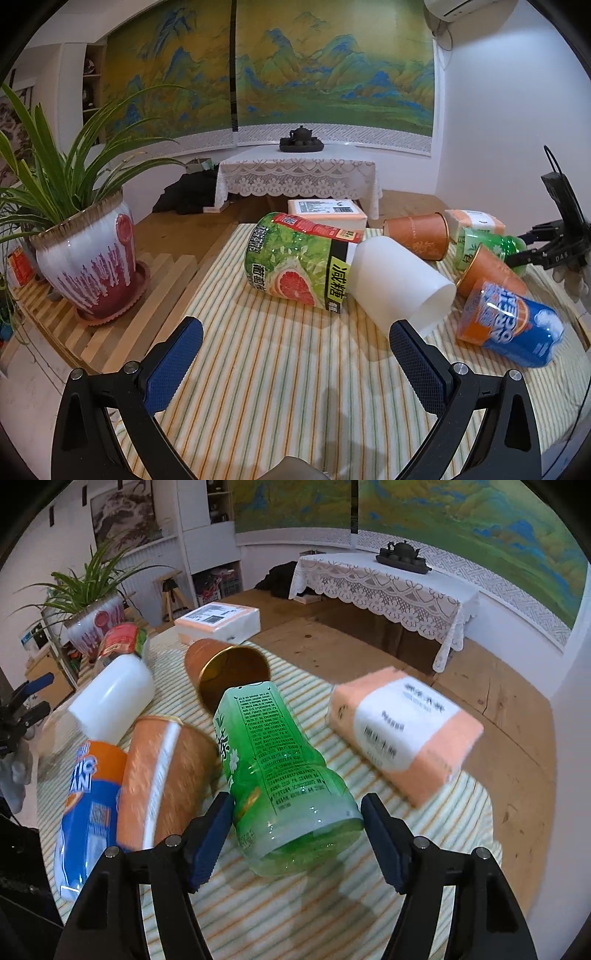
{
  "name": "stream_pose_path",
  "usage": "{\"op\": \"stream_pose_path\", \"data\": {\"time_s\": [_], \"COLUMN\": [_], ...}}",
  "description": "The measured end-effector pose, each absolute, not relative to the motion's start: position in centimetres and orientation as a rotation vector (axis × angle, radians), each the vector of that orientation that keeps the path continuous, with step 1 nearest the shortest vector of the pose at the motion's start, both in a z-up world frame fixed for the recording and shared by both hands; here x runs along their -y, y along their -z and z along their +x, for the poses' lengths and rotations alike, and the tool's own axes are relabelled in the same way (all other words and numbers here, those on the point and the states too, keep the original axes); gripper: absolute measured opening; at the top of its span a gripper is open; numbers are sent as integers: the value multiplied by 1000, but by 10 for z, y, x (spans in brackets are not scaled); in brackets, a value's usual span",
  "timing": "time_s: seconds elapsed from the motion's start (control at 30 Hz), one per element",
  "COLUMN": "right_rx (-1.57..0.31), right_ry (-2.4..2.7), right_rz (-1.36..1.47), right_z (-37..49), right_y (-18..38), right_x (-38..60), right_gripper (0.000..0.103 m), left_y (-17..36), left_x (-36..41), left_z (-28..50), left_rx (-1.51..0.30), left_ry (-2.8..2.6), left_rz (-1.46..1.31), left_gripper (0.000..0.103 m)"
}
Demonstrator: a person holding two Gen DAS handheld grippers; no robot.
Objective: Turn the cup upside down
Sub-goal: 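Lift the green cup with the right gripper and carry it toward the left gripper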
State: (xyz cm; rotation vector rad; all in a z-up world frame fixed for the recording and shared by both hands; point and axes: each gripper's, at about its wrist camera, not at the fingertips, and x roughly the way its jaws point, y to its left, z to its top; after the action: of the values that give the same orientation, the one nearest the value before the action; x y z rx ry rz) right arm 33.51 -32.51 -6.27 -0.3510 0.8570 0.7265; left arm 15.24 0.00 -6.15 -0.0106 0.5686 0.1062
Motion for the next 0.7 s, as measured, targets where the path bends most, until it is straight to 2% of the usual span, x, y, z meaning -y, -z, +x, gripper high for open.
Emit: {"op": "stream_pose_path", "data": {"time_s": [0.3,0.7], "right_rx": [-827,-661], "right_ry": [-663,-587], "right_rz": [-315,-250], "right_z": [313,253], "right_y": [58,15], "right_x": [337,336], "right_gripper": [67,67], "left_y": [58,71], "left_x": [11,38], "left_z": [139,130], "left_rx": [-539,-565], "left_ry": [-81,16], "left_rz": [-2,30], "left_gripper": [102,102]}}
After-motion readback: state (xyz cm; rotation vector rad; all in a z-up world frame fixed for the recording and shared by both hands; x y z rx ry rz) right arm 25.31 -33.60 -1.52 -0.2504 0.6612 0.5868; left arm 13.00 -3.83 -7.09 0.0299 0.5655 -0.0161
